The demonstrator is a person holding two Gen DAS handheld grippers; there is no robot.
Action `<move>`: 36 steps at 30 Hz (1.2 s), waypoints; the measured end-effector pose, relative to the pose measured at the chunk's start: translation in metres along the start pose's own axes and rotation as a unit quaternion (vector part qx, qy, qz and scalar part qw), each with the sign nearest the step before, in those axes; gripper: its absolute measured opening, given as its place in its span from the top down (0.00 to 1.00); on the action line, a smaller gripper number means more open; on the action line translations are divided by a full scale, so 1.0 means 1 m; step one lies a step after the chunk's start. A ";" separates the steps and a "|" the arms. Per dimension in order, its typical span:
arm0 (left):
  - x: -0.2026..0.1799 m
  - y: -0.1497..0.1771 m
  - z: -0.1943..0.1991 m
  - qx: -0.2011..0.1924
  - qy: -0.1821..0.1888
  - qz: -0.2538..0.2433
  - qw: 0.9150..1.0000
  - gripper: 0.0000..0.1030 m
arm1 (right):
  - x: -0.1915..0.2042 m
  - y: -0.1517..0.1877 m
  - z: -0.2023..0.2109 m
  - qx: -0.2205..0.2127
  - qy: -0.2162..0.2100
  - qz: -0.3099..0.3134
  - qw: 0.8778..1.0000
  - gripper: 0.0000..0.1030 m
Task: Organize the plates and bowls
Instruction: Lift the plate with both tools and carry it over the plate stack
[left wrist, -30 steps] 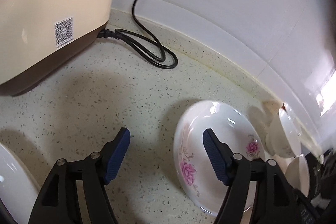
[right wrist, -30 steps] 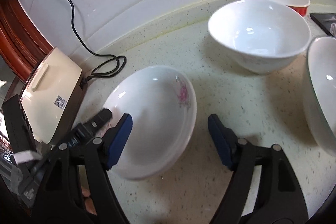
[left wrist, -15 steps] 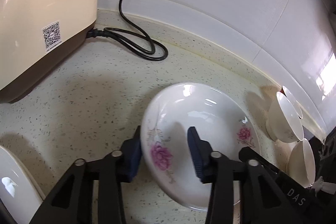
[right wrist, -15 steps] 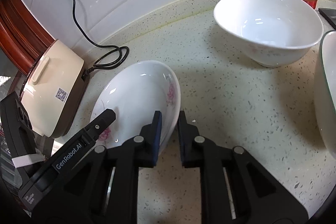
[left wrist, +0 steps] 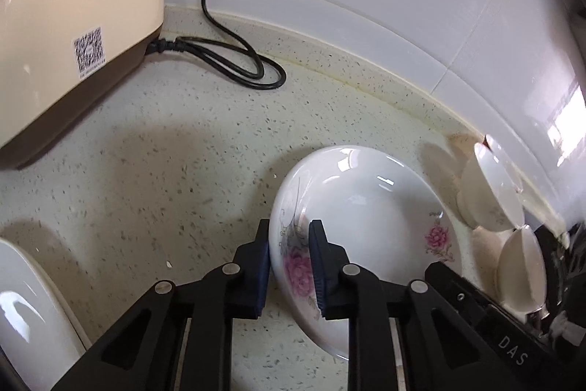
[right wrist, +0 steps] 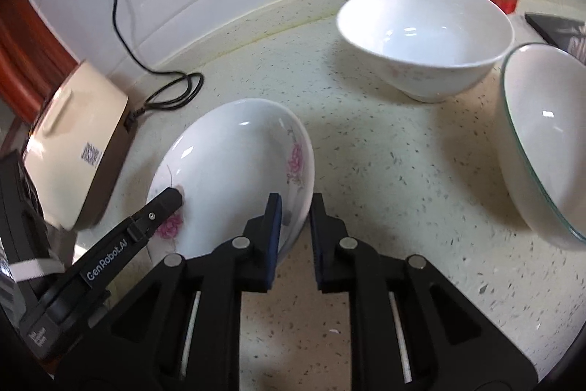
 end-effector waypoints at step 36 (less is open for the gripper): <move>0.014 -0.003 0.022 -0.053 0.000 0.013 0.998 0.82 | 0.013 -0.003 0.015 -0.018 -0.089 0.006 0.996 0.84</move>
Point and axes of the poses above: each gripper's, at about its wrist camera, not at the fingertips, and z roughly against the way its jaws point, x to its left, y to its underside, the point moved 6 cm from there along -z, roughly the way its jaws point, and after that the axes turned 13 degrees about x, right-handed, at the moved point
